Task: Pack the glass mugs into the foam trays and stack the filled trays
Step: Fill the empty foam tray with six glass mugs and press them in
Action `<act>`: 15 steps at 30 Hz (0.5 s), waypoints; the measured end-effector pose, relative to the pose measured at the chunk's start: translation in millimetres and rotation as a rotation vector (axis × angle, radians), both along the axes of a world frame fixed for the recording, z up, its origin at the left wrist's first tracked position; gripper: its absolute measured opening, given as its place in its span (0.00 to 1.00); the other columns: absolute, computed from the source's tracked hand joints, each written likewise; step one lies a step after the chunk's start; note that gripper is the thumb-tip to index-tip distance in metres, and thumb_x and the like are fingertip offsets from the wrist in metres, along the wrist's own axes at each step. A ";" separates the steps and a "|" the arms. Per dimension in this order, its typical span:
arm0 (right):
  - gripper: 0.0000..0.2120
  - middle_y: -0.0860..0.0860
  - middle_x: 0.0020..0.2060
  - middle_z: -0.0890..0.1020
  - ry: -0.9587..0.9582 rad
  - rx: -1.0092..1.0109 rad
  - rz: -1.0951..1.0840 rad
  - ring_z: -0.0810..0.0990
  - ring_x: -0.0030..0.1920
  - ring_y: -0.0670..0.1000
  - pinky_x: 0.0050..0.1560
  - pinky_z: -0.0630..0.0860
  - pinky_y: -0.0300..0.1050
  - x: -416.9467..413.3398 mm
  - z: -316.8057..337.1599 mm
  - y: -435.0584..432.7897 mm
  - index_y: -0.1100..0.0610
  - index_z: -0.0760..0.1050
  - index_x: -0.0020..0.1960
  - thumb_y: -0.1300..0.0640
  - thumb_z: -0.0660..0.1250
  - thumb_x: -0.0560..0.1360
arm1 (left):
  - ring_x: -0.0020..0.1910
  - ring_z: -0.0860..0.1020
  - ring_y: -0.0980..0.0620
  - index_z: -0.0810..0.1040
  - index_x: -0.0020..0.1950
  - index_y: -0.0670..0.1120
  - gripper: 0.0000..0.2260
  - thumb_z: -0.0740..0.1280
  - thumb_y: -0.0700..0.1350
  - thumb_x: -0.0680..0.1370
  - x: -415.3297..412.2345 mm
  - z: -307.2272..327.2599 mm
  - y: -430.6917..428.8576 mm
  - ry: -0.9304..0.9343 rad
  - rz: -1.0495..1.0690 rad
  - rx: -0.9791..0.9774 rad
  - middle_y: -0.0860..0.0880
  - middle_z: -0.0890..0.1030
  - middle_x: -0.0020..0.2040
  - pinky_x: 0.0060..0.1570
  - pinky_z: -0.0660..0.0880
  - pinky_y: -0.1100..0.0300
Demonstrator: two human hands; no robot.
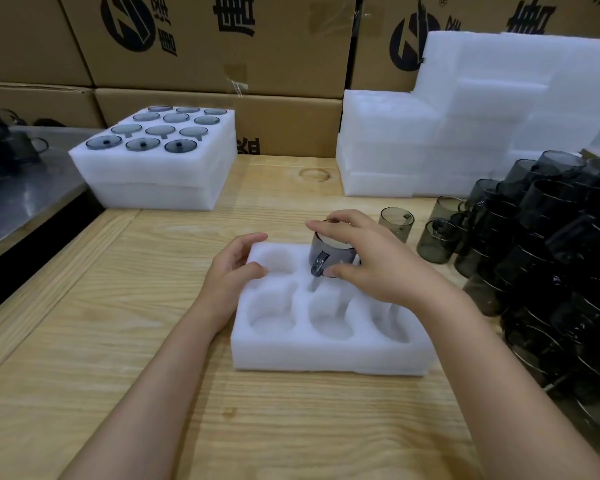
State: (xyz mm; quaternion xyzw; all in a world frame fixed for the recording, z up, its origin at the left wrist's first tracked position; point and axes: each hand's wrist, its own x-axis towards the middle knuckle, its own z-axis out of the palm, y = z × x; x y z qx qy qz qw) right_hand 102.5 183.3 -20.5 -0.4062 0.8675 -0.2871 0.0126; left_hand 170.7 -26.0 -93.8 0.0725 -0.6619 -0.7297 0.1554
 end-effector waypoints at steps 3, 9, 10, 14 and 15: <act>0.31 0.43 0.65 0.65 0.022 0.080 0.027 0.65 0.64 0.43 0.53 0.60 0.32 -2.7 1.8 -2.2 0.40 0.64 0.71 0.58 0.70 0.73 | 0.42 0.80 0.56 0.78 0.57 0.49 0.22 0.66 0.38 0.63 -0.1 0.6 0.7 -0.002 -0.003 0.003 0.50 0.80 0.47 0.37 0.77 0.64; 0.29 0.44 0.70 0.62 0.004 0.160 0.052 0.63 0.68 0.46 0.56 0.59 0.33 -0.8 -1.7 -3.3 0.40 0.62 0.72 0.58 0.66 0.76 | 0.41 0.80 0.58 0.78 0.56 0.49 0.22 0.65 0.37 0.63 -1.3 0.8 2.3 0.012 -0.003 0.006 0.51 0.80 0.45 0.37 0.76 0.65; 0.28 0.43 0.70 0.61 -0.028 0.162 0.051 0.62 0.68 0.45 0.57 0.59 0.34 -0.4 -1.8 -2.3 0.40 0.61 0.73 0.56 0.64 0.76 | 0.41 0.80 0.58 0.78 0.56 0.49 0.22 0.65 0.37 0.63 -1.0 0.7 2.3 0.011 -0.002 0.006 0.51 0.80 0.45 0.37 0.76 0.65; 0.20 0.42 0.62 0.68 -0.163 -0.016 -0.041 0.67 0.64 0.44 0.55 0.64 0.37 3.0 1.2 -11.9 0.44 0.69 0.68 0.44 0.58 0.77 | 0.42 0.80 0.58 0.77 0.58 0.48 0.23 0.65 0.38 0.64 0.0 0.4 2.1 0.004 -0.001 -0.007 0.50 0.80 0.48 0.37 0.76 0.65; 0.22 0.44 0.62 0.69 -0.135 -0.032 -0.090 0.67 0.65 0.46 0.57 0.64 0.40 3.3 -0.1 -18.2 0.46 0.67 0.69 0.41 0.55 0.78 | 0.43 0.80 0.58 0.77 0.58 0.48 0.23 0.65 0.38 0.63 0.0 0.6 2.4 0.005 0.001 -0.010 0.49 0.79 0.49 0.38 0.76 0.65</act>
